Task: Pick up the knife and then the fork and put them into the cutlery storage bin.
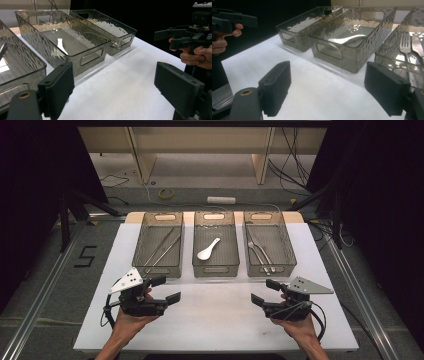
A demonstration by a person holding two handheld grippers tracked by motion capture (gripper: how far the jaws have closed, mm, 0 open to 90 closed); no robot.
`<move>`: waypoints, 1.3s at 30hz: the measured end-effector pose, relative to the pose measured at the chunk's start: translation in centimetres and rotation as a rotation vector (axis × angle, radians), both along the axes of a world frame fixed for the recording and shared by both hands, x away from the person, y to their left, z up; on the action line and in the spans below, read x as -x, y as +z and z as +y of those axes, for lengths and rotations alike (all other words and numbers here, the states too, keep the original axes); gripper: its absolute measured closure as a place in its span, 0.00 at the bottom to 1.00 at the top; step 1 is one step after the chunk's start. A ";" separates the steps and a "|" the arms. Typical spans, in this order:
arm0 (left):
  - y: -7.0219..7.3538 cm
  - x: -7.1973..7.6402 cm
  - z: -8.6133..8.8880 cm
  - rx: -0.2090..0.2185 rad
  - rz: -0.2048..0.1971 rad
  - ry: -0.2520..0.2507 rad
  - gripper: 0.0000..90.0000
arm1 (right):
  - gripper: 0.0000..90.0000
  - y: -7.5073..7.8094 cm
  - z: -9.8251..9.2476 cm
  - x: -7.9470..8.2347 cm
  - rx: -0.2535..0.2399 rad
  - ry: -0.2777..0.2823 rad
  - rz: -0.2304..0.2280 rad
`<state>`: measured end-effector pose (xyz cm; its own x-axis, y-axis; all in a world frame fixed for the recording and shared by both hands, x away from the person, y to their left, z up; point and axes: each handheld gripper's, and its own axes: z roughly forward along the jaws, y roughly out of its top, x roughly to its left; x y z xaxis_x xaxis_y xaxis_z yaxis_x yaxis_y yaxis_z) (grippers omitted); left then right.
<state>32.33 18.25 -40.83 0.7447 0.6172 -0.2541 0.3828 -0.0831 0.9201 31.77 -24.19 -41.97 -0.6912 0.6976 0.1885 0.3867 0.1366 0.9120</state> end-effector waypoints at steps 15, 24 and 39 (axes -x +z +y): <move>-0.1 0.2 -0.1 -0.010 0.007 -0.016 0.18 | 0.20 -0.6 -0.9 1.2 0.014 -0.059 -0.026; -0.1 0.2 -0.3 -0.021 0.006 -0.019 0.18 | 0.20 -0.5 -0.9 1.4 0.017 -0.062 -0.043; -0.1 0.2 -0.3 -0.020 0.006 -0.019 0.18 | 0.20 -0.5 -0.8 1.4 0.025 -0.062 -0.054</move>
